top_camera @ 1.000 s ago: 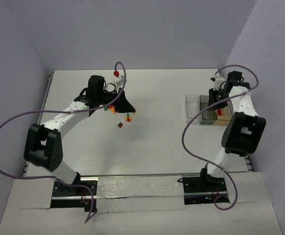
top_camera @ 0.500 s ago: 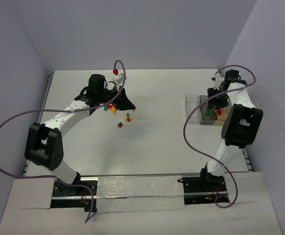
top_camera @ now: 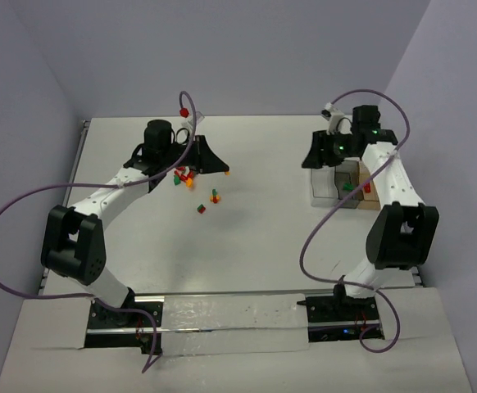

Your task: Sort the legos into containers by color

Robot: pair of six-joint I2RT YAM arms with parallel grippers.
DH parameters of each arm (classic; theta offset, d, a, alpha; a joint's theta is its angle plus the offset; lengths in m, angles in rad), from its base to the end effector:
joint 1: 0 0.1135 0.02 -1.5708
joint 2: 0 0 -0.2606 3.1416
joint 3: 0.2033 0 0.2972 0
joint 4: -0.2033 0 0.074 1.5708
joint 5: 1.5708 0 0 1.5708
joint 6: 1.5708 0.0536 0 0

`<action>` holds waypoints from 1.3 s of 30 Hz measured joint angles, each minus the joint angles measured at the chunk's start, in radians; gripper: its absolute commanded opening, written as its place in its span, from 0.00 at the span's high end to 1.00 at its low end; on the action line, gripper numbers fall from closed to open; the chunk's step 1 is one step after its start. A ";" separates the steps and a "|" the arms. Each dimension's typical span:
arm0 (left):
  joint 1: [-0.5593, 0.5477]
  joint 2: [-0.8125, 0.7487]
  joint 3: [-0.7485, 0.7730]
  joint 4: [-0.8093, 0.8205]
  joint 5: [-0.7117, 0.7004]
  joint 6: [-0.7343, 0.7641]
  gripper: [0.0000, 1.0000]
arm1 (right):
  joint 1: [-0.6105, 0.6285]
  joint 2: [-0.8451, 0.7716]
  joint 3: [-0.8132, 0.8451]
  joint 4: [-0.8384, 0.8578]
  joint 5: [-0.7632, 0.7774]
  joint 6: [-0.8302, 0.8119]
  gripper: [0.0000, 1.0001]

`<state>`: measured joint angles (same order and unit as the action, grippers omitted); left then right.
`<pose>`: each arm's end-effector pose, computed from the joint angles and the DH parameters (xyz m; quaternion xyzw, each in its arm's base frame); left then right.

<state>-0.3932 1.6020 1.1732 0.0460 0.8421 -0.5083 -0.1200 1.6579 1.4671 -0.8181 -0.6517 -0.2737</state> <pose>0.3722 -0.1977 0.2665 0.1849 0.7682 -0.5274 0.3122 0.4030 -0.0158 0.2781 -0.1584 0.9007 0.2502 0.3178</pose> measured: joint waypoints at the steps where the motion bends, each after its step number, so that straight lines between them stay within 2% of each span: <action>1: 0.003 0.000 0.000 0.016 -0.008 -0.048 1.00 | 0.044 -0.038 -0.019 0.028 -0.047 0.032 0.37; 4: 0.011 0.000 -0.003 0.048 -0.044 -0.197 1.00 | 0.187 -0.131 -0.072 0.150 -0.151 0.158 0.35; 7: 0.014 0.000 -0.003 0.042 -0.095 -0.299 1.00 | 0.295 -0.167 -0.095 0.261 -0.189 0.277 0.39; 11: 0.013 0.001 0.025 -0.053 -0.208 -0.399 1.00 | 0.389 -0.161 -0.095 0.365 -0.076 0.403 0.41; 15: 0.015 0.001 0.053 -0.120 -0.280 -0.475 1.00 | 0.523 -0.145 -0.075 0.395 0.061 0.433 0.42; 19: 0.015 0.001 0.056 -0.133 -0.292 -0.528 1.00 | 0.625 -0.101 -0.038 0.412 0.156 0.443 0.43; 28: 0.013 0.001 0.034 -0.110 -0.265 -0.615 1.00 | 0.654 0.004 0.033 0.407 0.294 0.445 0.45; 39: 0.012 0.001 0.006 -0.066 -0.243 -0.665 1.00 | 0.658 0.022 0.065 0.412 0.266 0.445 0.45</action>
<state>-0.3817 1.6032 1.1793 -0.0201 0.5990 -1.1736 0.5378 1.6798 1.5326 -0.4062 -0.3852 0.1708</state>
